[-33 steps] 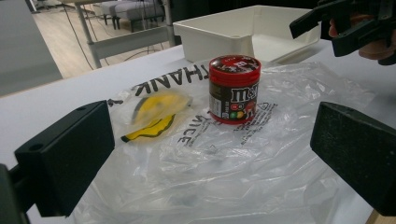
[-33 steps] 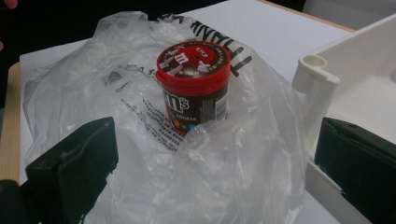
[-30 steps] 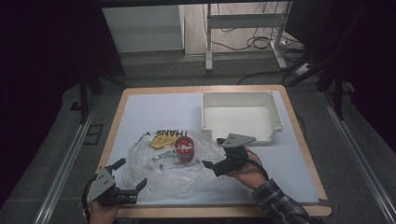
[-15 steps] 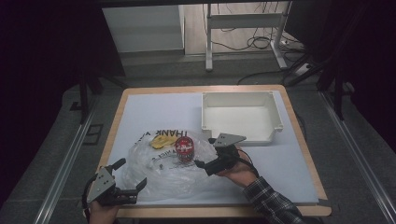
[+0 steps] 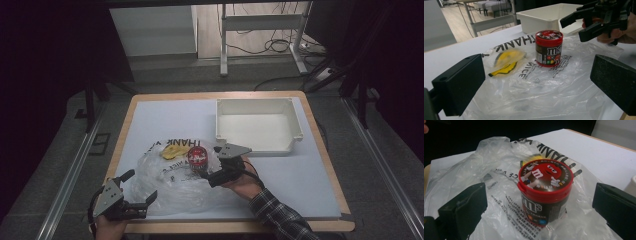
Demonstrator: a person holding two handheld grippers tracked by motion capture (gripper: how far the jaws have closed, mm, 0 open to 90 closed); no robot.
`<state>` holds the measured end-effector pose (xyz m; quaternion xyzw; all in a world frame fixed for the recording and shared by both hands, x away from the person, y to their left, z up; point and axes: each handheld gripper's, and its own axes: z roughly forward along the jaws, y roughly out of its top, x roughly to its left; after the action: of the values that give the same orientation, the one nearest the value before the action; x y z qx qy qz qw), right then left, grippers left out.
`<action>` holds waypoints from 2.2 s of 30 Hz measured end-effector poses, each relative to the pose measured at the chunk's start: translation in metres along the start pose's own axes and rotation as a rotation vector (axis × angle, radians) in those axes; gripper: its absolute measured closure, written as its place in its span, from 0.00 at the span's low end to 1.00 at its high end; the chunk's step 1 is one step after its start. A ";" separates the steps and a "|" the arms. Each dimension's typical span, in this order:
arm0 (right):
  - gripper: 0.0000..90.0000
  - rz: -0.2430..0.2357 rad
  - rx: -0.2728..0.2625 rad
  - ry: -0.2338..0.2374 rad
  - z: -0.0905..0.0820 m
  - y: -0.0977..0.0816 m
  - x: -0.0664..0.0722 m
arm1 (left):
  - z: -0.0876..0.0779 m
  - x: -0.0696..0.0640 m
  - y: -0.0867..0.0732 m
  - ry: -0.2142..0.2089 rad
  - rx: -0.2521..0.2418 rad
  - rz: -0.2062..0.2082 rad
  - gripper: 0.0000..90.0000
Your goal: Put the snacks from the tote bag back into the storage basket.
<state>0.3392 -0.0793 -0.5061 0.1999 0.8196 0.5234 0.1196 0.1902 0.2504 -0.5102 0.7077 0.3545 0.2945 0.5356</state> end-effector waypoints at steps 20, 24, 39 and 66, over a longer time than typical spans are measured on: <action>0.04 0.009 -0.001 -0.089 0.028 0.004 0.008 | 0.000 0.000 0.000 -0.002 -0.001 0.002 0.00; 0.05 0.025 0.040 -0.088 0.034 0.003 0.007 | 0.000 0.000 0.000 -0.001 0.000 0.001 0.00; 0.09 0.070 0.237 -0.066 0.056 0.012 -0.002 | 0.000 0.000 0.000 -0.002 0.001 0.004 0.00; 0.28 -0.004 0.466 -0.107 0.078 0.024 0.001 | 0.001 0.000 0.000 -0.002 0.003 0.008 0.00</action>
<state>0.3745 -0.0063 -0.5172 0.2477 0.9113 0.3084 0.1144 0.1904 0.2499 -0.5104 0.7103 0.3516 0.2954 0.5335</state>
